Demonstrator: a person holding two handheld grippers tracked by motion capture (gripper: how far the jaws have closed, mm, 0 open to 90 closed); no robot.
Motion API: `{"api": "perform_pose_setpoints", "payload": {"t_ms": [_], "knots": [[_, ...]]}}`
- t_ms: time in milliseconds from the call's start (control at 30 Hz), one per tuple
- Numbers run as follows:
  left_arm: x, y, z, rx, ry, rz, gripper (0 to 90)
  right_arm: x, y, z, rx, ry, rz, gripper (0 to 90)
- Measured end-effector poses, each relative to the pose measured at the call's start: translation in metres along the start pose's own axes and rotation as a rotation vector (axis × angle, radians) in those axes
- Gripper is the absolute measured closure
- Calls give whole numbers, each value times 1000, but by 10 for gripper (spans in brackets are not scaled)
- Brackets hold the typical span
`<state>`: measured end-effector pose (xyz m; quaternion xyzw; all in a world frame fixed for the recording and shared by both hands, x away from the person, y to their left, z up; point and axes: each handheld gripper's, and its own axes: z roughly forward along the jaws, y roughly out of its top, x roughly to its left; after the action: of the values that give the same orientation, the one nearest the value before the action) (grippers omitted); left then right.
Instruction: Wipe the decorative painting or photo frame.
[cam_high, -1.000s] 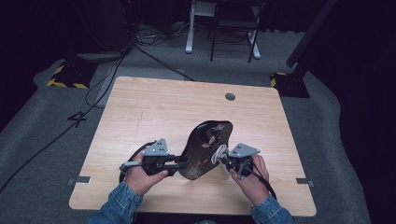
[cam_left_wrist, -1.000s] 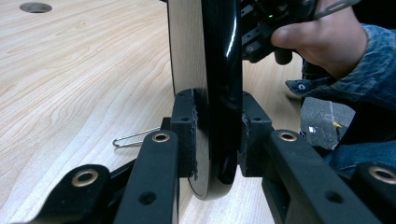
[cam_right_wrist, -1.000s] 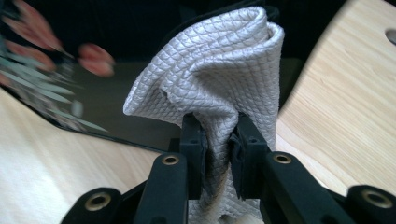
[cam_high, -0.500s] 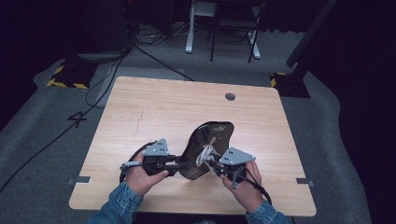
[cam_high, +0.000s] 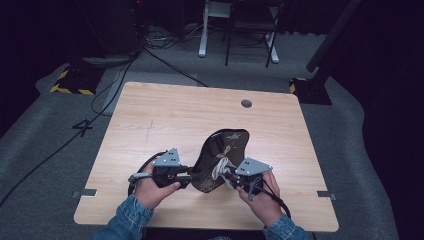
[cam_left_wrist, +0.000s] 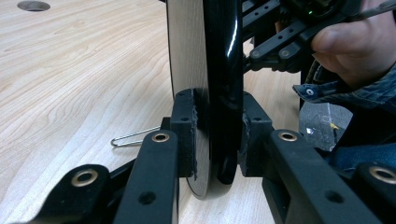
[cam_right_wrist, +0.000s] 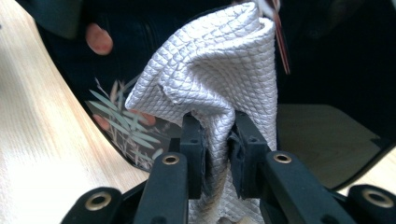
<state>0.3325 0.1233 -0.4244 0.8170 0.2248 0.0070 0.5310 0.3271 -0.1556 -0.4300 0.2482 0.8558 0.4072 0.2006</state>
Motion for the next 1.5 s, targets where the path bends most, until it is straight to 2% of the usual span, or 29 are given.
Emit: {"api": "perform_pose_setpoints", "payload": {"t_ms": [267, 667, 1033, 1133, 1167, 1267, 1333, 1500], "knots": [[0, 0, 0, 2, -3, -2, 724, -8, -11, 5, 50, -19, 9, 778], [-1, 0, 0, 3, -2, 0, 716, -26, -30, 14, 132, -58, 60, 776], [-1, 0, 0, 4, -4, -2, 714, -37, -40, 19, 169, -81, 87, 776], [-1, 0, 0, 3, -1, -5, 715, -39, -42, 20, 172, -83, 90, 777], [-1, 0, 0, 5, 3, -17, 718, -38, -42, 20, 172, -83, 91, 777], [-3, 1, 0, 13, 30, -14, 732, -36, -40, 19, 181, -89, 84, 777], [-2, 1, -1, 13, 33, -19, 740, -35, -38, 19, 187, -91, 79, 776], [-1, 1, -1, 14, 34, -25, 746, -29, -31, 16, 159, -64, 82, 776]]}}
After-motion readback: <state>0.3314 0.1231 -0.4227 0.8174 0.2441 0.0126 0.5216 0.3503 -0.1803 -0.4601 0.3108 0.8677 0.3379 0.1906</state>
